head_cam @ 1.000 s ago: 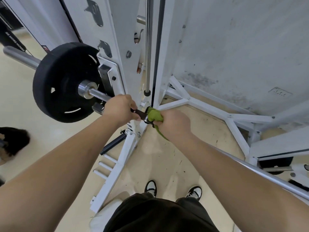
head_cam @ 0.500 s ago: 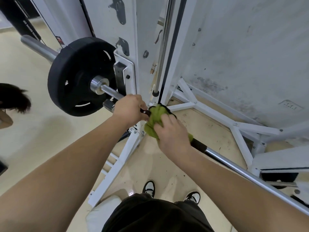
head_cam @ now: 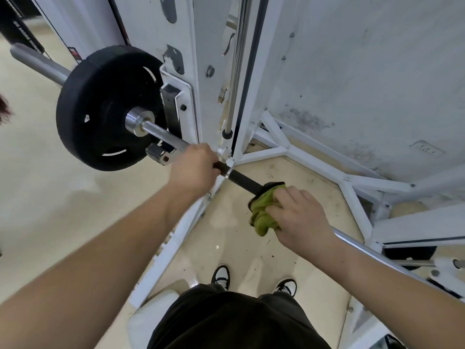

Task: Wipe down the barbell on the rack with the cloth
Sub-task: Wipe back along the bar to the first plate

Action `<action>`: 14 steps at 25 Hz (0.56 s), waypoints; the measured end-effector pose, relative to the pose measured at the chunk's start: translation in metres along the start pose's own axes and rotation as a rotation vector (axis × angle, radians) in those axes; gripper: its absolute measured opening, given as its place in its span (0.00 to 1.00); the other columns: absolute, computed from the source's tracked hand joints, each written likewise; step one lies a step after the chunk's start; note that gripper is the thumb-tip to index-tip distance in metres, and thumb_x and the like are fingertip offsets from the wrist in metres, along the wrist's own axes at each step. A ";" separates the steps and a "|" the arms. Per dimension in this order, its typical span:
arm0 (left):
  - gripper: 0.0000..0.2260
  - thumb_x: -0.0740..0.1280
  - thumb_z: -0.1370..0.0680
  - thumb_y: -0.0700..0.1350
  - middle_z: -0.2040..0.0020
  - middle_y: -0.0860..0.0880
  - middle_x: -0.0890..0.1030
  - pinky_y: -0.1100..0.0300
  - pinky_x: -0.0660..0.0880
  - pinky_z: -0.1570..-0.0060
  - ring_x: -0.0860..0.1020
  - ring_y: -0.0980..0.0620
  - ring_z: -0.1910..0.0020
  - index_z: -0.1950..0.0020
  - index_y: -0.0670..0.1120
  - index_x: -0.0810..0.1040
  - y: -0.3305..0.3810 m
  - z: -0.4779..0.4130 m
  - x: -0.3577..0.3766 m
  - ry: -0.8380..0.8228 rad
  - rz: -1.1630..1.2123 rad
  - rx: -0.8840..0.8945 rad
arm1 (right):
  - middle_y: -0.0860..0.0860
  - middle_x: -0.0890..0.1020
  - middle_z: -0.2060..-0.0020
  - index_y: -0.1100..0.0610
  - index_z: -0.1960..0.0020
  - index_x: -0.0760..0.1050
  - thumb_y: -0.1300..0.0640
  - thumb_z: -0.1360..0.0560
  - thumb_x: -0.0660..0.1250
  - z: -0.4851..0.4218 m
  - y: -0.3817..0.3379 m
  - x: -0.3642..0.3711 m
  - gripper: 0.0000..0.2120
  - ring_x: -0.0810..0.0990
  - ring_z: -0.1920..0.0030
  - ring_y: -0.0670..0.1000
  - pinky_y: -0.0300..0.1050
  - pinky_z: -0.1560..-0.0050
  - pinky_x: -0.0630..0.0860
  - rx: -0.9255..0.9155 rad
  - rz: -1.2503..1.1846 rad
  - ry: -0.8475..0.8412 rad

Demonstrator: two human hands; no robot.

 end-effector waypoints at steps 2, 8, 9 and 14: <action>0.08 0.69 0.20 0.48 0.49 0.49 0.82 0.53 0.79 0.50 0.79 0.49 0.50 0.47 0.46 0.85 0.030 0.042 0.016 0.178 0.255 0.043 | 0.47 0.75 0.57 0.48 0.57 0.84 0.52 0.37 0.77 -0.012 -0.006 -0.014 0.09 0.74 0.56 0.52 0.41 0.64 0.67 0.295 -0.198 -0.023; 0.16 0.70 0.23 0.65 0.40 0.62 0.80 0.60 0.76 0.37 0.77 0.63 0.39 0.37 0.64 0.79 0.078 0.100 0.033 -0.070 1.209 -0.532 | 0.44 0.78 0.56 0.43 0.55 0.82 0.52 0.29 0.70 -0.050 -0.041 -0.036 0.05 0.78 0.55 0.45 0.37 0.60 0.71 0.664 -0.890 -0.222; 0.16 0.72 0.25 0.63 0.41 0.62 0.82 0.59 0.78 0.39 0.79 0.62 0.40 0.38 0.64 0.79 0.072 0.099 0.031 -0.089 1.329 -0.609 | 0.44 0.82 0.58 0.45 0.56 0.83 0.56 0.29 0.72 -0.051 -0.044 -0.038 0.06 0.80 0.55 0.45 0.38 0.59 0.74 0.690 -1.017 -0.229; 0.23 0.77 0.27 0.57 0.42 0.41 0.86 0.40 0.81 0.40 0.84 0.41 0.42 0.37 0.46 0.82 0.054 0.104 0.060 -0.297 1.633 -0.847 | 0.44 0.86 0.59 0.48 0.53 0.84 0.66 0.26 0.69 -0.053 -0.044 -0.043 0.13 0.84 0.54 0.45 0.41 0.53 0.81 0.818 -1.204 -0.292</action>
Point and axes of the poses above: each hand's wrist, its own z-axis away from the middle knuckle, its own x-axis out of the palm, y = z × x, the point moved 1 cm from there along -z, towards the middle knuckle
